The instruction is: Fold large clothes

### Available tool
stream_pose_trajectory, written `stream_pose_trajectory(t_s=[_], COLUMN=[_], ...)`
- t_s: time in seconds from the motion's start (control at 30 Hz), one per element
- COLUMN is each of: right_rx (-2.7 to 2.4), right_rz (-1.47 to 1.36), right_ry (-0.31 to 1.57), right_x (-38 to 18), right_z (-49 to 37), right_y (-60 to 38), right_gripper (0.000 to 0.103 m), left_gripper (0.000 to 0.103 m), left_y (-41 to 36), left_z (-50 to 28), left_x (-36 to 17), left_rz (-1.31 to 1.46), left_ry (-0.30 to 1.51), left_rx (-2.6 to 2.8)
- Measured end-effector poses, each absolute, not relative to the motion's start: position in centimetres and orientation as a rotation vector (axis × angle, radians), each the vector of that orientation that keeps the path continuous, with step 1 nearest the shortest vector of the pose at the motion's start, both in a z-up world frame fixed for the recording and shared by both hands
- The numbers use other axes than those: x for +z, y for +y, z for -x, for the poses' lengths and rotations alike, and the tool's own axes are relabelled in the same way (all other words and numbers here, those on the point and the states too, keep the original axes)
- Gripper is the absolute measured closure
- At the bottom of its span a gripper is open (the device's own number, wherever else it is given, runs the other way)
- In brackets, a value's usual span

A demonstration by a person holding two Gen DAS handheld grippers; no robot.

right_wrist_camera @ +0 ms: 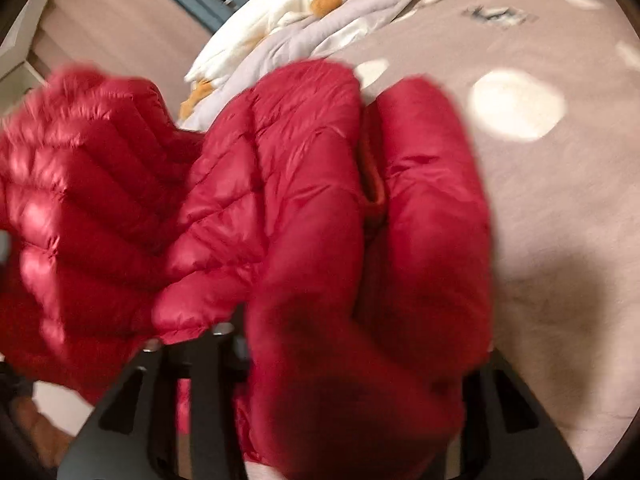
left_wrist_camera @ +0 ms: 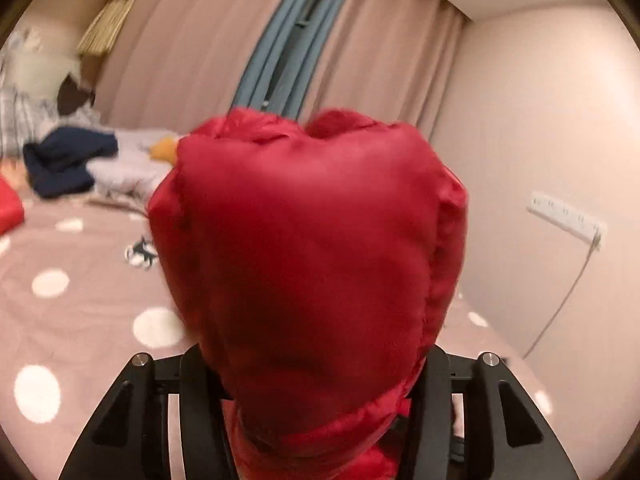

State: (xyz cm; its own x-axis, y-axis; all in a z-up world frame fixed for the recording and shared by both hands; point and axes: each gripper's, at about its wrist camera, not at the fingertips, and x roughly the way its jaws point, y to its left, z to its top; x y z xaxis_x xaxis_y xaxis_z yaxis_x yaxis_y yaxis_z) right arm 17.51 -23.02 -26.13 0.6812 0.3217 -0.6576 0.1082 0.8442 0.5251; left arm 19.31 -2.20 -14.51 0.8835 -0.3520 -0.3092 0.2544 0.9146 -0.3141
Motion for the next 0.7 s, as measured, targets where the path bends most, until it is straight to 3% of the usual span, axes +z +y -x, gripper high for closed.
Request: stream_pose_trajectory(t_s=[0.07, 0.1, 0.3, 0.37, 0.53, 0.7], right_rx=[0.011, -0.056, -0.214, -0.237, -0.267, -0.267], right_rz=[-0.508, -0.471, -0.309, -0.274, -0.191, -0.182], right_ry=[0.79, 0.757, 0.513, 0.472, 0.389, 0.353], right_x=[-25.0, -24.1, -19.1, -17.9, -14.4, -11.5], right_z=[-16.7, -16.3, -12.9, -12.1, -9.5, -7.5], right_y=[-23.9, -24.4, -27.1, -27.6, -27.8, -27.8], right_gripper=[0.014, 0.012, 0.008, 0.007, 0.007, 0.007], left_gripper=[0.054, 0.052, 0.047, 0.03, 0.008, 0.004], left_y=[-3.3, -3.6, -4.8, -4.6, -5.6, -6.6], left_z=[-19.6, -19.7, -19.5, -19.0, -19.6, -20.3], left_x=[-14.8, -15.0, -15.2, -15.5, -15.9, -16.5], left_rz=[0.22, 0.209, 0.145, 0.162, 0.134, 0.206], left_ry=[0.387, 0.396, 0.406, 0.43, 0.458, 0.529], left_rx=[-0.289, -0.283, -0.288, -0.323, -0.367, -0.533])
